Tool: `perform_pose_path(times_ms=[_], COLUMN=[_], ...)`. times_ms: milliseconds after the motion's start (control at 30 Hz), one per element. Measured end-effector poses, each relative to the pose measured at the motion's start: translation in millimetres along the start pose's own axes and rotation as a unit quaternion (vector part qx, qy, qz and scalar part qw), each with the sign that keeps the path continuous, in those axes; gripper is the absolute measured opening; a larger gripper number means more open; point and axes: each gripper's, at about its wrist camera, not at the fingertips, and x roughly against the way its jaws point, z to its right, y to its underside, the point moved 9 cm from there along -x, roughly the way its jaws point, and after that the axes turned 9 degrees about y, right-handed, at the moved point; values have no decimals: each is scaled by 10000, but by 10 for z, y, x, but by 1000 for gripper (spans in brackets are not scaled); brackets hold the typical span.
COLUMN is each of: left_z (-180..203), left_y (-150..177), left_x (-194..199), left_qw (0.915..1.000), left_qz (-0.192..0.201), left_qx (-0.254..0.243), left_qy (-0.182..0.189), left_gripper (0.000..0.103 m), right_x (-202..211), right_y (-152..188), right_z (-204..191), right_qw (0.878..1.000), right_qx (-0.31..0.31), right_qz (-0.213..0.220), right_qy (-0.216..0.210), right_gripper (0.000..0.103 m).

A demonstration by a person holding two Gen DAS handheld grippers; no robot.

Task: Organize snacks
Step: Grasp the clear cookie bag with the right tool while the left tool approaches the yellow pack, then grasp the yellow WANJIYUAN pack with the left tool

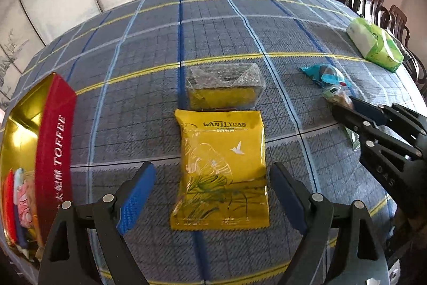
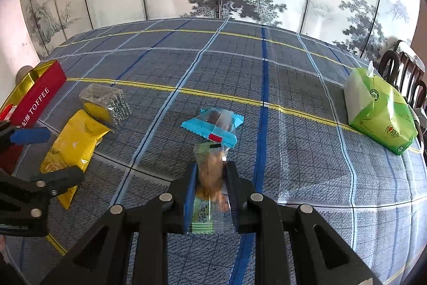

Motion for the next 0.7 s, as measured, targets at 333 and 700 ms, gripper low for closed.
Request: perform_pose_path(times_ms=[333,700], left_z=[40,64], left_y=[-7,28], left_x=[-30,24], left_qw=[9998,9997], left_qz=[69,115], left_qx=[-84,-148], left_qy=[148,155], left_gripper=[69,56], right_x=[-2,-3], right_y=[0,1], right_z=[-1,3], right_qw=[10000,10000], right_qx=[0,6], right_qz=[0,1], right_qy=[4,5], right_gripper=[22,22])
